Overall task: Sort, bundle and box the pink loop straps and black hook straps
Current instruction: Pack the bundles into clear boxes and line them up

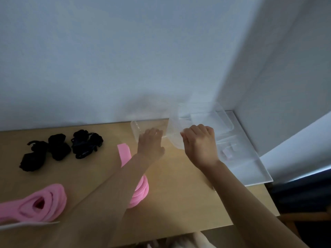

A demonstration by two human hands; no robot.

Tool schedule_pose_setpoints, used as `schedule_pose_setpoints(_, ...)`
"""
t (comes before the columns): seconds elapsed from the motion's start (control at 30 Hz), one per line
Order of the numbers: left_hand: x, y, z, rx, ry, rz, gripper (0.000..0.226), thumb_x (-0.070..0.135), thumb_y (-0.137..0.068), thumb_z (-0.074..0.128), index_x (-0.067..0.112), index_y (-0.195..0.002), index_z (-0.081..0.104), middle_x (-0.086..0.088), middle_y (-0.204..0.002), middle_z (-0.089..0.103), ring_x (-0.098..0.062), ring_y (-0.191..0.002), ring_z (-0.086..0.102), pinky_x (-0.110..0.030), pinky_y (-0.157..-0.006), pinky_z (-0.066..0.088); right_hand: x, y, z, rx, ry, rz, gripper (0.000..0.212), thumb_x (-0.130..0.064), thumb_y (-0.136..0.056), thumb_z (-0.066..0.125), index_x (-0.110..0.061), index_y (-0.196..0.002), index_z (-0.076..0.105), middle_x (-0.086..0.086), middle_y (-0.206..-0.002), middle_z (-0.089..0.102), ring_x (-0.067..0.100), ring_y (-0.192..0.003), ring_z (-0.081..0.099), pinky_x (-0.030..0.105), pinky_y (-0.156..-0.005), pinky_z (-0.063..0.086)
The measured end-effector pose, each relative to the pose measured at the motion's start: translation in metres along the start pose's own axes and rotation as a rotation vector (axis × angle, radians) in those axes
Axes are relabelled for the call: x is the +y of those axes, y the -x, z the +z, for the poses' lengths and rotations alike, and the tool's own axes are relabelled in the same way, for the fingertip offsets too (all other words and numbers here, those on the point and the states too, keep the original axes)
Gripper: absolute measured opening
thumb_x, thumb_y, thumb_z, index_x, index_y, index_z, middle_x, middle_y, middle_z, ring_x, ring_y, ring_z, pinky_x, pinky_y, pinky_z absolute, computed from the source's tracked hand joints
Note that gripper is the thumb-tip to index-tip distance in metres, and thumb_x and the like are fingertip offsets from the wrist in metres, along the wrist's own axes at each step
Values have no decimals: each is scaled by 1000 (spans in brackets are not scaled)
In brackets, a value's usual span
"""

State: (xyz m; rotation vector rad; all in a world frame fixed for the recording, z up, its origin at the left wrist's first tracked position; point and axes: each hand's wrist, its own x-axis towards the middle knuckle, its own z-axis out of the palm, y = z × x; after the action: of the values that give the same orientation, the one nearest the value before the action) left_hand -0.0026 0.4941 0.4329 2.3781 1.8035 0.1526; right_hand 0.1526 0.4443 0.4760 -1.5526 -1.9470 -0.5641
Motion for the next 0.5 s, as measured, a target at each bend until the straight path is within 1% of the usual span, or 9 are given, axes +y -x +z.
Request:
schedule_pose_setpoints(0.07, -4, 3, -3, -30, -164, -4, 41, 7, -87, 49, 16, -127, 51, -4, -128, 50, -26, -119, 43, -36, -94, 36, -3, 4, 0, 16, 11, -12, 26, -7, -81, 57, -11, -56, 50, 1, -52, 44, 23, -50, 41, 28, -64, 21)
schedule_pose_setpoints(0.1, -6, 1, -3, -48, -199, -11, 41, 2, -88, 45, 16, -126, 53, -4, -126, 52, -26, -118, 44, -36, -93, 37, -4, 5, 0, 24, 13, -17, 27, -9, -82, 55, -11, -56, 50, 1, -52, 44, 23, -50, 41, 28, -64, 22)
schedule_pose_setpoints(0.2, -12, -6, -3, -99, -175, 11, 44, -6, -88, 40, 11, -126, 55, -8, -123, 53, -27, -118, 45, -34, -91, 42, -7, 11, 0, 39, 15, -28, 29, -12, -85, 50, -12, -56, 49, 0, -52, 44, 22, -51, 41, 27, -66, 24)
schedule_pose_setpoints(0.3, -12, -17, -3, -95, -103, 42, 44, -11, -86, 39, 7, -124, 56, -11, -120, 54, -28, -121, 43, -33, -92, 44, -8, 16, 2, 32, 34, -30, 29, -12, -85, 50, -13, -56, 50, -1, -53, 44, 21, -51, 41, 27, -66, 25)
schedule_pose_setpoints(0.37, -13, -24, -1, -73, -11, 47, 42, -10, -85, 41, 5, -122, 54, -13, -118, 54, -30, -120, 45, -33, -90, 43, -9, 19, 3, 20, 36, -16, 30, -13, -86, 49, -12, -56, 51, -1, -52, 44, 21, -51, 41, 27, -65, 25)
schedule_pose_setpoints(0.43, -12, -25, 1, -39, 185, 46, 43, -8, -82, 48, 3, -124, 49, -14, -121, 52, -29, -121, 43, -29, -90, 39, -11, 22, 6, 2, 35, -3, 29, -11, -85, 50, -12, -55, 50, 0, -52, 44, 20, -50, 40, 27, -64, 23)
schedule_pose_setpoints(0.5, -6, -12, -2, -86, 449, 63, 59, -3, -76, 59, 5, -131, 40, -9, -127, 46, -25, -124, 39, -24, -93, 35, -13, 25, 7, -23, 37, 19, 28, -7, -81, 54, -12, -54, 48, 0, -52, 43, 21, -50, 39, 27, -64, 19)
